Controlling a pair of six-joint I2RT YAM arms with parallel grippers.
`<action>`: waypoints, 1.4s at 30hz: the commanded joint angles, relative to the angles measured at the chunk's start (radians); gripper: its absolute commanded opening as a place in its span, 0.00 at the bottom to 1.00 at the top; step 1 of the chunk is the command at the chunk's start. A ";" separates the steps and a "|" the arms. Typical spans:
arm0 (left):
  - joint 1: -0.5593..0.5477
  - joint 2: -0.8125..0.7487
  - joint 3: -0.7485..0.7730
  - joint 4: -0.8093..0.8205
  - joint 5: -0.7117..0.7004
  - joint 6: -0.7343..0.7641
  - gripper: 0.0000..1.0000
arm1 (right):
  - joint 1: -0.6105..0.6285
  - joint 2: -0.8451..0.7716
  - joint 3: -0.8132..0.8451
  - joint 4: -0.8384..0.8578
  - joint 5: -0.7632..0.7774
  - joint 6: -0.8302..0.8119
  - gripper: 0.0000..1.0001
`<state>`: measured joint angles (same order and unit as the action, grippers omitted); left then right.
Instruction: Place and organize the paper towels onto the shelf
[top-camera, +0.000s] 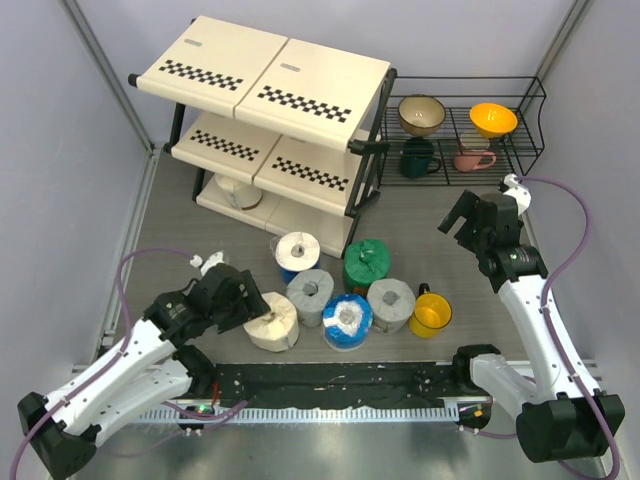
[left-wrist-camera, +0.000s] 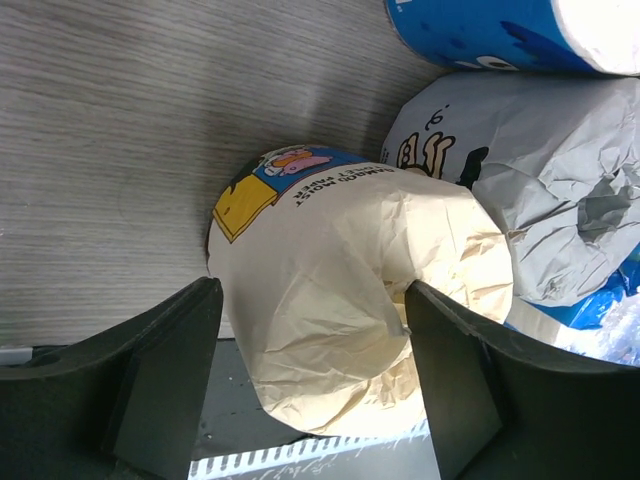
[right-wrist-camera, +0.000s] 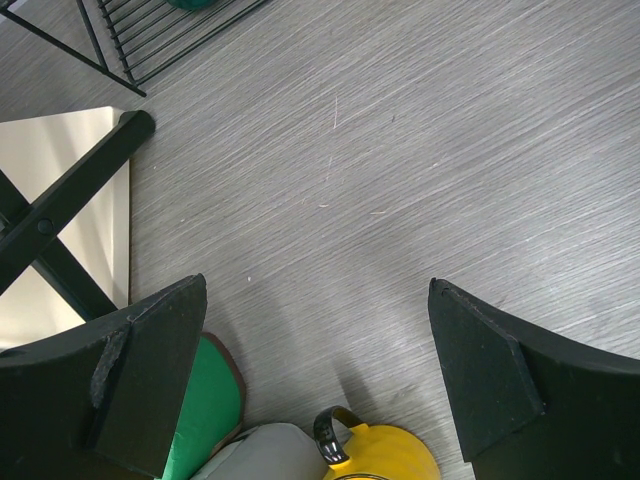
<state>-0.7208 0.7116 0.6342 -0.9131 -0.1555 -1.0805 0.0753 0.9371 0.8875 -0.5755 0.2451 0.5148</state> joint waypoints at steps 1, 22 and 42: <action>-0.008 0.029 -0.027 0.033 -0.047 -0.012 0.75 | 0.000 0.002 -0.004 0.035 0.005 -0.001 0.98; -0.029 -0.074 0.055 -0.104 0.027 0.017 0.77 | 0.001 0.014 -0.004 0.045 -0.020 0.014 0.97; -0.034 0.086 0.087 -0.061 -0.018 0.018 0.70 | 0.000 0.003 -0.005 0.039 0.003 -0.013 0.98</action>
<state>-0.7494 0.8173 0.6605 -0.9779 -0.1230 -1.0653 0.0753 0.9543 0.8803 -0.5636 0.2337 0.5163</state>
